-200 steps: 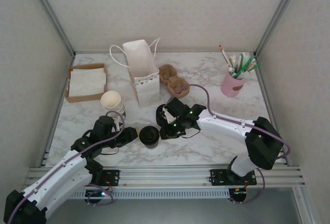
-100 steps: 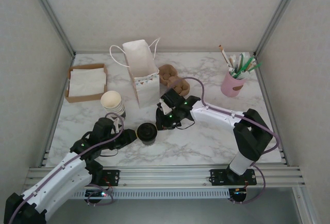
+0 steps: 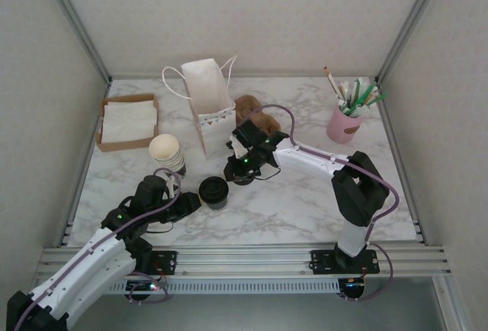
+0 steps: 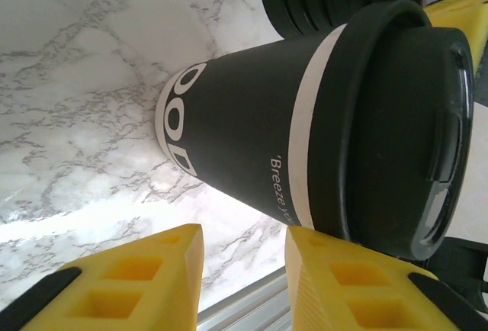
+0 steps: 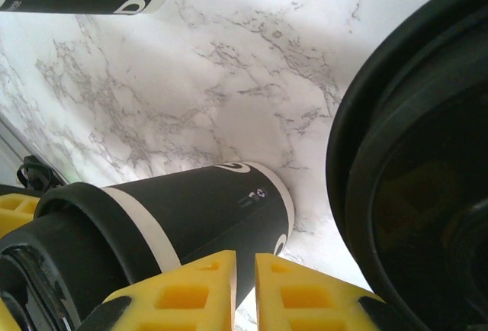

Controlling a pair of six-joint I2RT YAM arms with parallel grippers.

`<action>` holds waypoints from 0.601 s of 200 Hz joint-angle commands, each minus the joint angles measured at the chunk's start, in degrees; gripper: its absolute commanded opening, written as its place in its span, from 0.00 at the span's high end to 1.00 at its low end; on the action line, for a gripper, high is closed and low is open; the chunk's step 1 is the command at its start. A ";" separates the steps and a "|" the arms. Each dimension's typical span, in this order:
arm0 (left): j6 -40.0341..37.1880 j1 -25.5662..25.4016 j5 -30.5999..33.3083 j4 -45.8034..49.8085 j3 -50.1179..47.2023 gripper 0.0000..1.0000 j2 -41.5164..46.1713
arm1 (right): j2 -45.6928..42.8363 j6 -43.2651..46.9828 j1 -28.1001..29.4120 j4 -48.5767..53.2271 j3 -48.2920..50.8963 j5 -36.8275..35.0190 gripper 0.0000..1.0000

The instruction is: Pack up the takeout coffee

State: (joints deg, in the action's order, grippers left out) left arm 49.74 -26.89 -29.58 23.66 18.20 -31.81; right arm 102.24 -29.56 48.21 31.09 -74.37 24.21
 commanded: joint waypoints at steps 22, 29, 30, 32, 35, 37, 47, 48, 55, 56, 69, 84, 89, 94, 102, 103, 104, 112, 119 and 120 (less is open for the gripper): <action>1.31 0.53 -1.00 -0.43 0.77 0.65 1.78 | -3.39 1.81 -0.48 4.55 -0.37 -2.69 0.86; 1.33 0.53 -1.00 -0.31 0.94 0.65 1.80 | -4.19 1.65 -0.48 4.81 -0.10 -2.68 0.86; 1.33 0.53 -1.00 -0.30 1.00 0.65 1.82 | -4.30 1.63 -0.48 4.83 -0.05 -2.67 0.86; 1.33 0.53 -1.00 -0.24 1.08 0.65 1.84 | -4.54 1.53 -0.46 4.85 0.11 -2.67 0.86; 1.32 0.53 -1.00 -0.21 1.18 0.65 1.89 | -4.91 1.44 -0.42 4.86 0.29 -2.72 0.86; 1.33 0.53 -1.00 -0.20 1.19 0.65 1.94 | -5.15 1.37 -0.44 4.86 0.52 -2.75 0.86; 1.33 0.53 -0.79 0.23 1.59 0.65 2.06 | -6.27 0.95 -0.43 4.90 1.37 -2.87 0.86; 1.33 0.53 -0.76 0.28 1.63 0.65 2.04 | -6.48 0.88 -0.45 4.92 1.44 -2.90 0.86; 1.18 0.53 -0.46 0.70 2.07 0.65 2.11 | -7.50 0.53 -0.39 4.76 2.22 -3.01 0.86; 1.16 0.53 -0.47 0.82 2.13 0.65 2.11 | -7.63 0.41 -0.39 4.72 2.35 -3.02 0.86; 0.90 0.53 0.31 1.94 3.34 0.66 2.28 | -9.77 -0.74 -0.24 4.04 3.97 -3.02 0.87; 0.30 0.57 2.13 3.58 5.09 0.70 2.11 | -12.32 -2.25 0.35 2.93 5.99 -2.78 0.93; 0.20 0.61 2.75 3.91 5.63 0.71 1.98 | -13.13 -2.80 0.67 2.24 6.55 -2.70 0.95; 0.10 0.62 3.22 4.02 6.08 0.71 1.70 | -14.12 -3.68 0.89 1.47 7.44 -2.48 0.97; 0.08 0.76 3.72 3.87 6.55 0.72 1.30 | -15.30 -5.05 1.28 -0.23 8.81 -1.64 1.00; 0.04 0.77 3.77 3.82 6.61 0.72 1.22 | -15.39 -5.24 1.32 -0.37 8.98 -1.45 1.00; 0.07 0.78 3.80 3.79 6.69 0.72 1.14 | -15.62 -5.41 1.34 -0.57 9.15 -1.27 1.00; -0.13 1.00 3.98 3.28 7.00 0.73 0.44 | -16.75 -6.76 1.70 -2.78 10.52 -0.21 1.00; -0.29 1.19 4.22 2.82 7.36 0.74 -0.20 | -17.52 -7.95 2.00 -4.06 11.44 0.11 1.00; -0.32 1.21 4.20 2.76 7.41 0.74 -0.23 | -17.64 -8.09 2.03 -4.17 11.53 0.12 1.00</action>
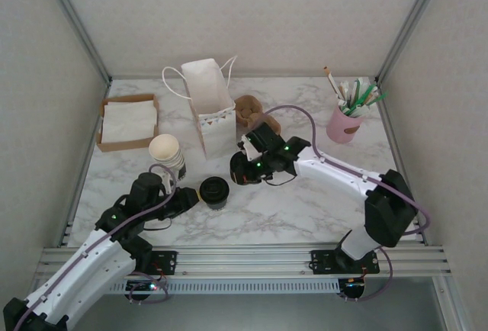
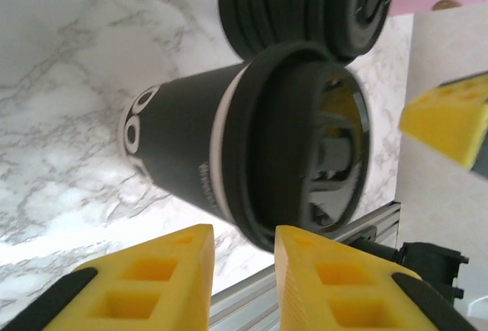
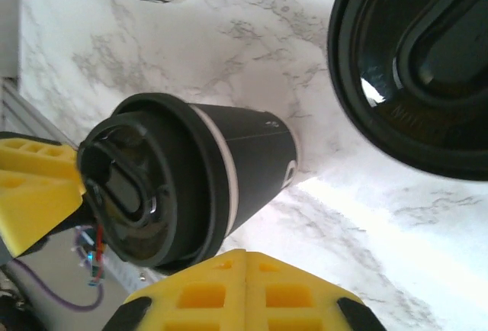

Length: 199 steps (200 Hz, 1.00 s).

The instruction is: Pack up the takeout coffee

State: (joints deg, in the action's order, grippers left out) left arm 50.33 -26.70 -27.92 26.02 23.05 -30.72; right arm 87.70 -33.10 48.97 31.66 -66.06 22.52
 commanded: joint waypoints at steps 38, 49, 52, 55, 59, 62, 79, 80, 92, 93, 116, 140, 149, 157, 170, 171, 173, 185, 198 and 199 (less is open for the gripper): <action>-2.07 2.85 2.20 -3.67 2.58 0.75 -4.41 | -5.21 -8.59 3.08 -9.71 6.65 3.09 1.00; -2.39 3.44 1.84 -4.74 2.41 0.75 -5.36 | -4.84 -9.00 3.77 -10.46 6.82 3.20 1.00; -2.53 3.54 1.82 -4.88 2.36 0.76 -5.64 | -4.76 -9.14 3.84 -10.54 6.71 3.23 1.00; -2.66 3.64 1.70 -4.98 2.35 0.76 -5.83 | -4.59 -9.25 4.11 -10.57 6.73 3.09 1.00; -2.81 3.82 1.64 -5.06 2.36 0.76 -6.13 | -4.41 -9.34 4.29 -10.71 6.74 3.14 1.00; -3.00 3.91 1.64 -5.09 2.43 0.76 -6.31 | -4.23 -9.46 4.43 -10.84 6.74 3.10 1.00; -3.57 4.45 1.23 -5.22 2.45 0.77 -6.69 | -3.55 -9.64 4.77 -11.20 6.65 3.14 1.00; -3.61 4.50 1.17 -5.29 2.44 0.77 -6.66 | -3.53 -9.63 4.79 -11.19 6.65 3.14 1.00; -3.49 4.64 0.41 -6.00 2.03 0.77 -6.93 | -3.18 -9.63 4.82 -11.51 6.65 3.03 1.00; -3.53 4.64 0.32 -6.12 1.97 0.77 -6.96 | -3.16 -9.62 4.77 -11.48 6.60 3.00 1.00; -3.45 4.64 -0.79 -7.63 1.26 0.77 -7.95 | -2.13 -9.49 4.82 -11.55 6.15 3.23 1.00; -3.63 4.64 -1.28 -8.36 0.79 0.77 -8.70 | -1.22 -9.30 4.77 -11.46 5.73 3.15 1.00; -3.74 4.64 -1.35 -8.39 0.84 0.76 -8.81 | -0.93 -9.26 4.82 -11.55 5.61 3.13 1.00; -3.86 4.64 -1.43 -8.38 0.78 0.76 -8.94 | -0.70 -9.31 4.82 -11.82 5.53 3.29 1.00; -4.01 4.64 -1.60 -8.53 0.53 0.77 -9.25 | -0.27 -9.37 4.82 -11.89 5.34 3.47 1.00; -4.01 4.64 -1.61 -8.48 0.52 0.77 -9.26 | -0.26 -9.36 4.82 -11.93 5.34 3.48 1.00; -4.01 4.64 -1.65 -8.50 0.47 0.77 -9.29 | -0.21 -9.35 4.82 -12.01 5.33 3.51 1.00; -4.01 4.64 -1.79 -8.69 0.20 0.76 -9.45 | 0.10 -9.32 4.76 -12.15 5.20 3.62 1.00; -4.12 4.64 -1.89 -8.71 -0.09 0.77 -9.63 | 0.44 -9.25 4.81 -12.00 5.02 3.91 1.00; -4.11 4.64 -1.88 -8.75 -0.10 0.77 -9.63 | 0.45 -9.21 4.82 -11.99 5.00 3.92 1.00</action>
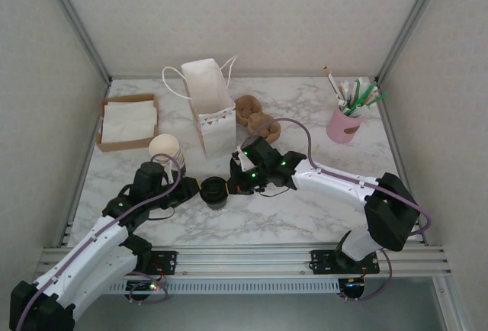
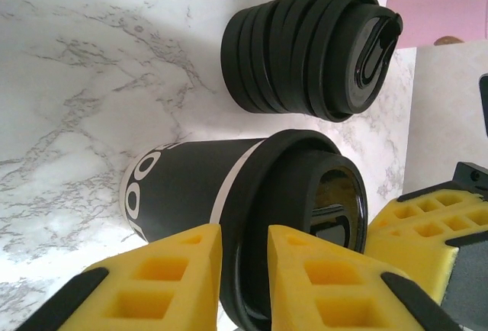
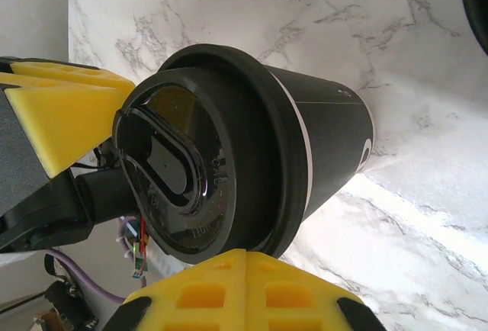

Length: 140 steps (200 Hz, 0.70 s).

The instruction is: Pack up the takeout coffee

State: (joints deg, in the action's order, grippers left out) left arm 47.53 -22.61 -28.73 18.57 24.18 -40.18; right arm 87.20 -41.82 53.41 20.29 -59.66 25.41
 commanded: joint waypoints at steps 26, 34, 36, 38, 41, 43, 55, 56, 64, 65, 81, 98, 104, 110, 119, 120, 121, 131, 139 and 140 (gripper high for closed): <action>-1.33 0.62 -1.24 -1.56 -2.06 0.77 -0.17 | 1.56 -0.49 0.32 -0.67 -1.34 1.15 1.00; -1.30 0.55 -1.23 -1.64 -2.26 0.77 -0.27 | 1.74 -0.44 0.37 -0.77 -1.34 1.28 1.00; -1.30 0.55 -1.24 -1.68 -2.36 0.77 -0.30 | 1.79 -0.38 0.31 -0.78 -1.34 1.30 1.00; -1.23 0.55 -1.24 -1.67 -2.38 0.77 -0.32 | 1.82 -0.43 0.36 -0.78 -1.34 1.31 1.00; -1.21 0.55 -1.24 -1.61 -2.43 0.77 -0.31 | 1.90 -0.47 0.38 -0.78 -1.29 1.31 1.00; -1.21 0.55 -1.24 -1.65 -2.49 0.77 -0.31 | 1.92 -0.41 0.37 -0.77 -1.33 1.31 1.00; -1.21 0.57 -1.33 -1.76 -2.73 0.77 -0.24 | 1.97 -0.40 0.38 -0.74 -1.42 1.26 1.00; -1.21 0.61 -1.37 -1.77 -2.73 0.77 -0.16 | 1.94 -0.42 0.34 -0.76 -1.42 1.28 1.00; -1.22 0.56 -1.42 -1.74 -2.77 0.77 -0.07 | 1.97 -0.30 0.38 -0.54 -1.58 1.14 1.00; -1.22 0.55 -1.42 -1.72 -2.84 0.77 -0.07 | 2.00 -0.28 0.38 -0.52 -1.60 1.09 1.00; -1.26 0.55 -1.42 -1.77 -2.98 0.78 -0.28 | 2.01 -0.33 0.37 -0.43 -1.76 1.18 1.00; -1.22 0.56 -1.62 -1.90 -3.14 0.78 -0.22 | 1.58 -0.53 0.36 -0.33 -1.86 1.00 1.00; -1.20 0.55 -1.60 -1.89 -3.20 0.78 -0.19 | 1.41 -0.54 0.37 -0.26 -1.95 0.81 1.00; -1.24 0.55 -1.59 -1.86 -3.22 0.79 -0.20 | 1.37 -0.54 0.35 -0.27 -2.12 0.77 1.00; -1.24 0.55 -1.61 -1.80 -3.34 0.79 -0.21 | 1.40 -0.57 0.37 -0.10 -2.39 0.74 1.00; -1.22 0.55 -1.56 -1.79 -3.35 0.79 -0.18 | 1.40 -0.55 0.37 -0.13 -2.39 0.76 1.00; -1.26 0.55 -1.57 -1.79 -3.31 0.79 -0.17 | 1.40 -0.55 0.38 -0.15 -2.35 0.73 1.00; -1.21 0.55 -1.66 -1.76 -3.41 0.79 -0.16 | 1.54 -0.64 0.36 -0.20 -2.48 0.70 1.00; -1.21 0.55 -1.64 -1.76 -3.40 0.79 -0.14 | 1.89 -0.63 0.34 -0.22 -2.48 0.64 1.00; -1.21 0.55 -1.61 -1.77 -3.42 0.79 -0.10 | 1.95 -0.67 0.32 -0.19 -2.44 0.67 1.00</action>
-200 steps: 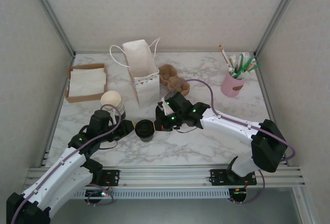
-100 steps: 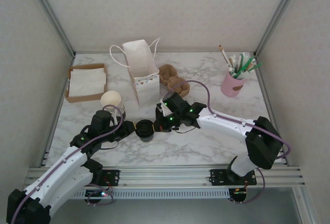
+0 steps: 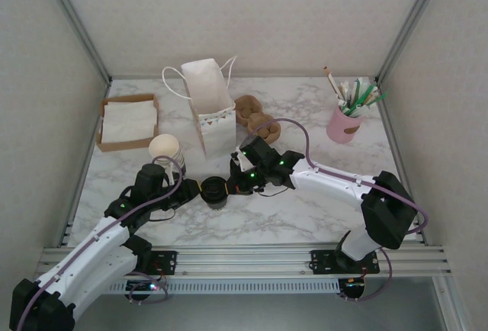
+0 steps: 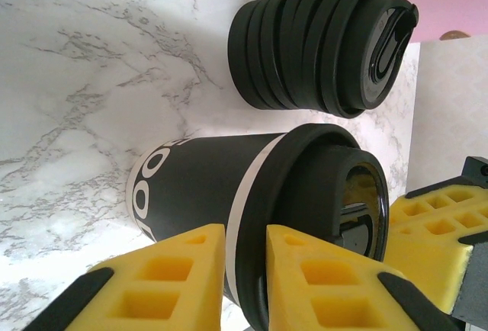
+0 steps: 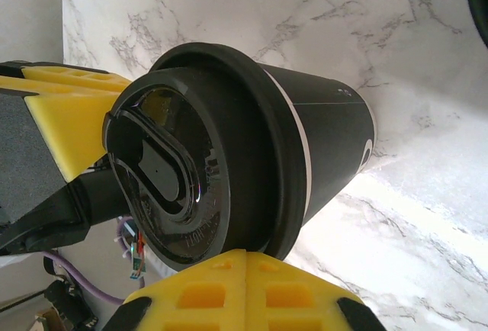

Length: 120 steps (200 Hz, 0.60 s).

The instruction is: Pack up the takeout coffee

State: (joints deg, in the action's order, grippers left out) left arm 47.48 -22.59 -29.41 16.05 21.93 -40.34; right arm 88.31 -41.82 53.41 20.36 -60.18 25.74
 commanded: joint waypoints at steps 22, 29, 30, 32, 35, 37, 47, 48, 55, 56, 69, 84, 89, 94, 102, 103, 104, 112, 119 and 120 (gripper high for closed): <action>-1.26 0.54 -1.01 0.68 -1.35 0.79 -0.01 | 1.69 -0.90 0.38 -0.18 -1.51 0.21 1.00; -1.26 0.53 -1.00 0.60 -1.45 0.80 -0.13 | 1.99 -0.91 0.33 0.08 -1.39 0.16 1.00; -1.30 0.53 -1.00 0.62 -1.41 0.80 -0.11 | 2.01 -0.94 0.31 0.10 -1.36 0.13 1.00; -1.33 0.53 -1.00 0.57 -1.42 0.79 -0.19 | 2.10 -0.95 0.36 0.16 -1.32 0.15 1.00; -1.34 0.53 -1.00 0.61 -1.43 0.79 -0.18 | 2.21 -0.90 0.37 0.37 -1.27 0.10 1.00; -1.36 0.53 -1.00 0.62 -1.38 0.80 -0.18 | 2.26 -0.85 0.38 0.44 -1.26 0.10 1.00; -1.36 0.57 -1.00 0.59 -1.40 0.80 -0.28 | 2.69 -0.72 0.46 1.19 -1.25 0.02 1.00; -1.40 0.55 -1.00 0.57 -1.43 0.80 -0.27 | 2.71 -0.76 0.42 1.23 -1.25 -0.07 1.00; -1.43 0.53 -1.02 0.52 -1.38 0.80 -0.40 | 2.96 -0.67 0.48 1.58 -1.16 -0.16 1.00; -1.43 0.53 -1.02 0.54 -1.37 0.80 -0.38 | 2.98 -0.65 0.52 1.60 -1.16 -0.16 1.00; -1.52 0.53 -1.00 0.39 -1.41 0.80 -0.62 | 3.50 -0.51 0.77 2.27 -1.07 -0.32 1.00; -1.57 0.53 -1.09 0.22 -1.62 0.80 -0.86 | 3.88 -0.46 1.08 2.57 -0.65 -0.58 1.00; -1.52 0.53 -1.09 0.18 -1.63 0.80 -0.88 | 4.10 -0.53 1.16 2.77 -0.48 -0.73 1.00; -1.52 0.53 -1.09 0.08 -1.67 0.80 -1.00 | 4.27 -0.56 1.28 2.91 -0.26 -0.92 1.00; -1.52 0.53 -1.18 -0.01 -1.72 0.80 -0.99 | 4.57 -0.76 1.40 2.93 0.18 -1.13 1.00; -1.52 0.53 -1.18 0.01 -1.76 0.80 -1.02 | 4.62 -0.78 1.42 2.89 0.21 -1.17 1.00; -1.56 0.53 -1.18 0.02 -1.79 0.80 -1.09 | 4.65 -0.79 1.47 2.87 0.27 -1.15 1.00; -1.61 0.53 -1.18 -0.01 -1.81 0.80 -1.06 | 5.07 -0.90 1.61 2.85 0.73 -1.21 1.00; -1.63 0.55 -1.17 -0.01 -1.89 0.80 -1.05 | 5.40 -1.12 1.76 2.75 1.13 -1.44 1.00; -1.62 0.54 -1.17 0.01 -1.89 0.80 -1.06 | 5.48 -1.09 1.73 2.75 1.17 -1.50 1.00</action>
State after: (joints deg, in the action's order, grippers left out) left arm 47.13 -22.24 -29.36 15.00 21.61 -40.71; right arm 90.02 -42.04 53.65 20.71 -60.97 25.82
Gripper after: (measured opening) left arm 0.203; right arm 0.036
